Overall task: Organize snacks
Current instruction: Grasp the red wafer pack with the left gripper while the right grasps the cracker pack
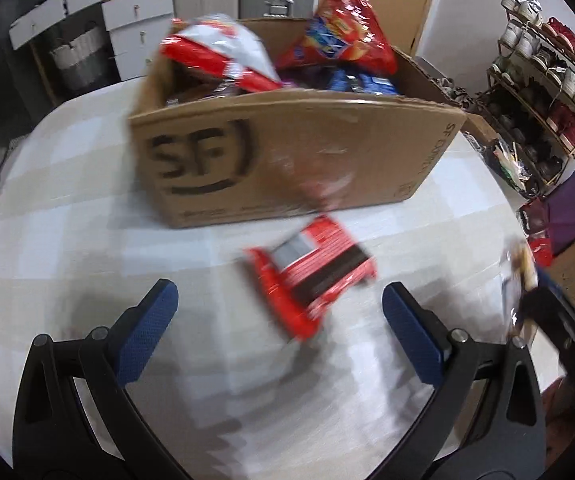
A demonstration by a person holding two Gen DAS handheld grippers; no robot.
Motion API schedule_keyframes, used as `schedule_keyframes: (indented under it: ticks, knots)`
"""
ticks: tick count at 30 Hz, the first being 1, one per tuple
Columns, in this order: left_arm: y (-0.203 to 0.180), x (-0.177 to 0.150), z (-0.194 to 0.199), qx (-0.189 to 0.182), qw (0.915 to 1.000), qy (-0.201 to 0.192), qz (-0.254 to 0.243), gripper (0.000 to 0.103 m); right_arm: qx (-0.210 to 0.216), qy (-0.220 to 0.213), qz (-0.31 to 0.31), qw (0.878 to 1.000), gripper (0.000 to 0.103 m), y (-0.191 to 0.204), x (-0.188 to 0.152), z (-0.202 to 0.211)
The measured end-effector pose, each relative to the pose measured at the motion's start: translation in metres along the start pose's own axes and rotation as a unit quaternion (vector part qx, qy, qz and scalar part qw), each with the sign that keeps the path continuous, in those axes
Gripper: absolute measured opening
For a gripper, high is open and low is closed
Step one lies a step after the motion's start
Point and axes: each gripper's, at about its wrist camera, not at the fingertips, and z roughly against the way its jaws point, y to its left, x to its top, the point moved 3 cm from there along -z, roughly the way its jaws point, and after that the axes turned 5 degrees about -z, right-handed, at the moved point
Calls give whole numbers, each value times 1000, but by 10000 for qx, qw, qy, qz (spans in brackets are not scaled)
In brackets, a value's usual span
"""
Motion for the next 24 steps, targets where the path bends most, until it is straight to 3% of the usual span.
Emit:
schedule_keyframes:
  ticks: [4, 6, 9, 11, 13, 15, 18, 24]
  knots:
    - [-9, 10, -21, 5, 9995, 243, 213, 102, 98, 79, -211, 9997, 58, -8, 1, 0]
    - [-9, 16, -33, 183, 9984, 370, 375, 102, 119, 75, -158, 9998, 58, -5, 0, 3]
    - [-10, 21, -41, 323, 9974, 433, 481, 95, 209, 44, -149, 9997, 58, -2, 1, 6]
    - [-16, 23, -39, 294, 9985, 322, 340, 70, 178, 19, -109, 9998, 58, -1, 0, 6]
    - [-22, 24, -35, 336, 9989, 277, 158, 57, 212, 20, -126, 9997, 58, -1, 0, 7]
    - [-27, 24, -30, 3, 9998, 202, -41, 49, 201, 16, -118, 9997, 58, -1, 0, 6]
    - [-29, 21, -17, 56, 9995, 75, -292, 47, 183, 12, -129, 9997, 58, -1, 0, 4]
    - [-19, 6, 22, 146, 9992, -163, -335, 47, 151, 40, -180, 9997, 58, -3, -1, 1]
